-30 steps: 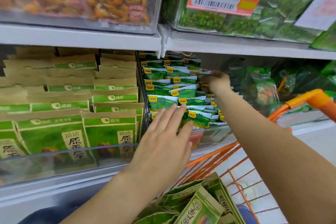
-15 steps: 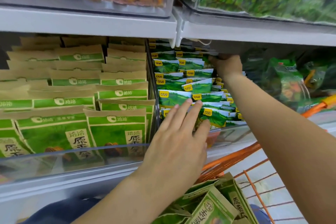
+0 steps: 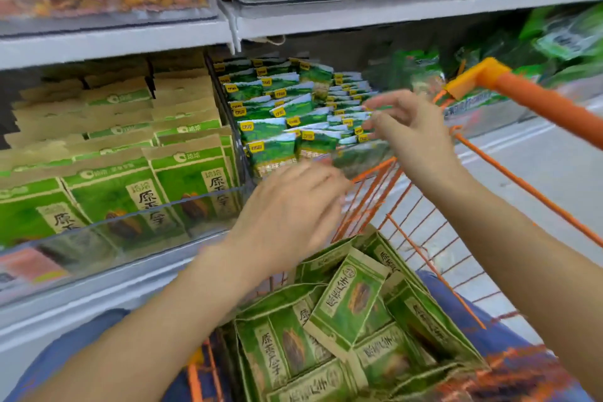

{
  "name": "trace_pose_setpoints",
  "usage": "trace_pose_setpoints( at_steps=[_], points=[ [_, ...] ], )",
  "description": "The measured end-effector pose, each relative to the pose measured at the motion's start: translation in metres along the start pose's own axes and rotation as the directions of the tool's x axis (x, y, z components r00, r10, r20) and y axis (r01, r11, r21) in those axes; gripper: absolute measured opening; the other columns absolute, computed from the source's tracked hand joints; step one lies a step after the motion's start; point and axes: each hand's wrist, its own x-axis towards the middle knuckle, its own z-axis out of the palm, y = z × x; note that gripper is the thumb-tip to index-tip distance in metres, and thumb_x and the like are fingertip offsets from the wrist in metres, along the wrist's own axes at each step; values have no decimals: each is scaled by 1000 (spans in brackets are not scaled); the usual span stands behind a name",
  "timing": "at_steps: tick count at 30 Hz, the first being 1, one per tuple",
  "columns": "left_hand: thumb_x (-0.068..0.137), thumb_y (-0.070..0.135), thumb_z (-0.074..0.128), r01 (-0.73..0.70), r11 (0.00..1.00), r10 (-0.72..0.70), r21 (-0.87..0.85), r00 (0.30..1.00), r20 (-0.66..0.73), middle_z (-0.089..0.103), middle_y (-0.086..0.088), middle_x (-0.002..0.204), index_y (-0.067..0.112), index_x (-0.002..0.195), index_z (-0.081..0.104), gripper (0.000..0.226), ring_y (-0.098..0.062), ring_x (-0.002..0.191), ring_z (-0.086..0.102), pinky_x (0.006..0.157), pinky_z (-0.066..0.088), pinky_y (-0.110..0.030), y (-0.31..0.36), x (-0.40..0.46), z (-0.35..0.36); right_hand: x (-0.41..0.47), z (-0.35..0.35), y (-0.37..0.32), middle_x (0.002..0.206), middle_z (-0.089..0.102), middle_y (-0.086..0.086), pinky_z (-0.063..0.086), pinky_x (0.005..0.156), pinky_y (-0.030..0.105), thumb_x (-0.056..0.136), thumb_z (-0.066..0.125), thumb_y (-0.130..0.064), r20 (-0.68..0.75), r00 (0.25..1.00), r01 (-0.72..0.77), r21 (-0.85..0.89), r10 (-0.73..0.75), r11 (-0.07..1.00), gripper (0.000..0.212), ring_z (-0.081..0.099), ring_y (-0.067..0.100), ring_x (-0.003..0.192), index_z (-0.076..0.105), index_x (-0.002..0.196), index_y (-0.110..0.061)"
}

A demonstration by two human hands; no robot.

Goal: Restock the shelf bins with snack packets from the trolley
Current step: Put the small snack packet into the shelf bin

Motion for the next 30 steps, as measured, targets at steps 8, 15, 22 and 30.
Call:
trace_pose_setpoints(
  at_steps=[8, 15, 22, 30],
  points=[
    [99, 28, 40, 66, 981, -193, 184, 484, 854, 63, -18, 108, 7, 111, 58, 30, -37, 96, 61, 75, 51, -39, 46, -26, 54, -71, -33, 36, 74, 63, 2, 44, 66, 34, 91, 49, -24, 522, 835, 275, -666, 171, 694, 16, 63, 28, 83, 63, 91, -17],
    [101, 26, 43, -260, 862, -388, 434, 211, 897, 56, -15, 123, 0, 125, 53, 37, -33, 110, 57, 77, 46, -39, 48, -43, 57, -83, -21, 63, 98, 68, 13, 51, 76, 35, 94, 44, -22, 613, 730, 351, -716, 302, 604, 26, 61, 31, 95, 65, 103, -9],
    [86, 36, 66, 624, 781, -400, 23, 471, 786, 57, 5, 69, 20, 80, 56, 20, -11, 64, 56, 53, 39, -27, 37, -7, 13, -80, -39, 49, 99, 66, 10, 35, 64, 31, 103, 30, -37, 513, 854, 400, -756, 88, 519, 33, 60, 31, 96, 55, 104, -15],
    [79, 35, 75, 786, 285, -562, -548, 600, 569, 75, -3, 91, 11, 113, 61, 44, -16, 76, 68, 59, 47, -25, 44, -19, -35, -88, -46, 17, 66, 69, -6, 50, 67, 32, 79, 32, -76, 504, 864, 89, -175, 11, 981, 55, 64, 6, 63, 63, 81, -30]
  ],
)
